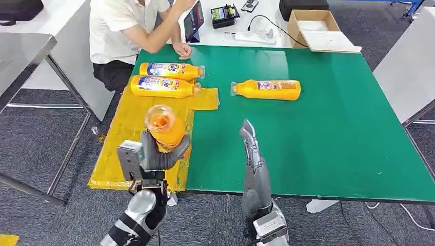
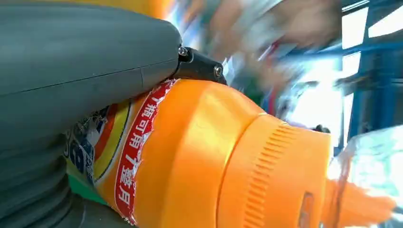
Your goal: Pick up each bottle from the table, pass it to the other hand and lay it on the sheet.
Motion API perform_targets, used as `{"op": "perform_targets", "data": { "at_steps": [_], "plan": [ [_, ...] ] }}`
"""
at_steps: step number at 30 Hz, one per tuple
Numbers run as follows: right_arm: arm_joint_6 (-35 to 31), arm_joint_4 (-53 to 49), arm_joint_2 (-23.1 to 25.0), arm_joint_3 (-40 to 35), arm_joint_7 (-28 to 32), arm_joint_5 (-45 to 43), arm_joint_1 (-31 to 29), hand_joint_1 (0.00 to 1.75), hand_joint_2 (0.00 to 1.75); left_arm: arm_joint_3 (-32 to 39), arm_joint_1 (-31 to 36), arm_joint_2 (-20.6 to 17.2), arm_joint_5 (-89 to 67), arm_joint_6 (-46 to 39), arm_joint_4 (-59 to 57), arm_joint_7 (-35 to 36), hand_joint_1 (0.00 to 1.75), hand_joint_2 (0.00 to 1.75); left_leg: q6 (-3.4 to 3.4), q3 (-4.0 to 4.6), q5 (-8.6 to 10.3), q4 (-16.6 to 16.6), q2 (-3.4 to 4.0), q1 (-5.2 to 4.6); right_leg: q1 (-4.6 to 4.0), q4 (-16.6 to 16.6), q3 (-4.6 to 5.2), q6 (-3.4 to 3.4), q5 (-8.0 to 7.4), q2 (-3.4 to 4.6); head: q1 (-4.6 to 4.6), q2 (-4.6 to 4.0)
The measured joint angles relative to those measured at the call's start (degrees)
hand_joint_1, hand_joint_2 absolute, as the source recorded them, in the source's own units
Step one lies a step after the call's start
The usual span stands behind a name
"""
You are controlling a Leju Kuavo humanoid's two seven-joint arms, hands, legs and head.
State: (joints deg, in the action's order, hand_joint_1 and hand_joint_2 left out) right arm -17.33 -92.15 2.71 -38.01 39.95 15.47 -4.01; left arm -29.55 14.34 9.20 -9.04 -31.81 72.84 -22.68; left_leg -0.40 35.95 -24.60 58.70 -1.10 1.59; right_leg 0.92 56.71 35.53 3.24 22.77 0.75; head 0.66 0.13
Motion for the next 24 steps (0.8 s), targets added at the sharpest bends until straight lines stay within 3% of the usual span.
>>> {"op": "perform_targets", "data": {
  "at_steps": [3, 6, 13, 24],
  "plan": [
    [2.2, -0.1, 0.6, 0.2, 0.0, 0.3, -0.8, 0.00, 0.00, 0.0, 5.4, -1.7, -22.0, 2.0, -5.2, 11.7, 1.75, 1.75, -0.02, -0.01, 0.10, 0.0, -0.04, 0.01, 0.00, 0.0, -0.01, 0.00, -0.02, -0.01, 0.00, 0.00],
    [3.8, -0.8, 1.6, 1.0, 0.0, -0.5, -0.7, 0.00, 0.00, -0.2, 13.3, -2.7, -36.7, 11.0, -15.7, 23.2, 1.75, 1.75, -0.04, 0.00, 0.19, 0.0, -0.02, 0.01, -0.01, 0.0, 0.01, -0.13, -0.18, 0.00, 0.00, 0.00],
    [3.8, -2.1, 2.4, 2.9, 0.1, -2.7, 0.3, 0.00, 0.00, 0.5, 24.6, -3.6, -43.7, 17.6, -32.5, 26.5, 1.75, 1.75, -0.08, 0.02, 0.24, 0.0, 0.12, 0.00, -0.01, 0.0, 0.06, -0.11, -0.21, 0.02, 0.00, 0.00],
    [3.6, -3.1, 2.4, 4.1, 0.1, -4.3, 1.7, 0.00, 0.00, 0.5, 31.1, -3.9, -45.6, 23.1, -40.9, 28.7, 1.75, 1.75, -0.09, 0.09, 0.23, 0.0, 0.09, 0.01, -0.01, 0.0, 0.11, -0.12, -0.19, 0.02, -0.02, 0.00]
  ]
}}
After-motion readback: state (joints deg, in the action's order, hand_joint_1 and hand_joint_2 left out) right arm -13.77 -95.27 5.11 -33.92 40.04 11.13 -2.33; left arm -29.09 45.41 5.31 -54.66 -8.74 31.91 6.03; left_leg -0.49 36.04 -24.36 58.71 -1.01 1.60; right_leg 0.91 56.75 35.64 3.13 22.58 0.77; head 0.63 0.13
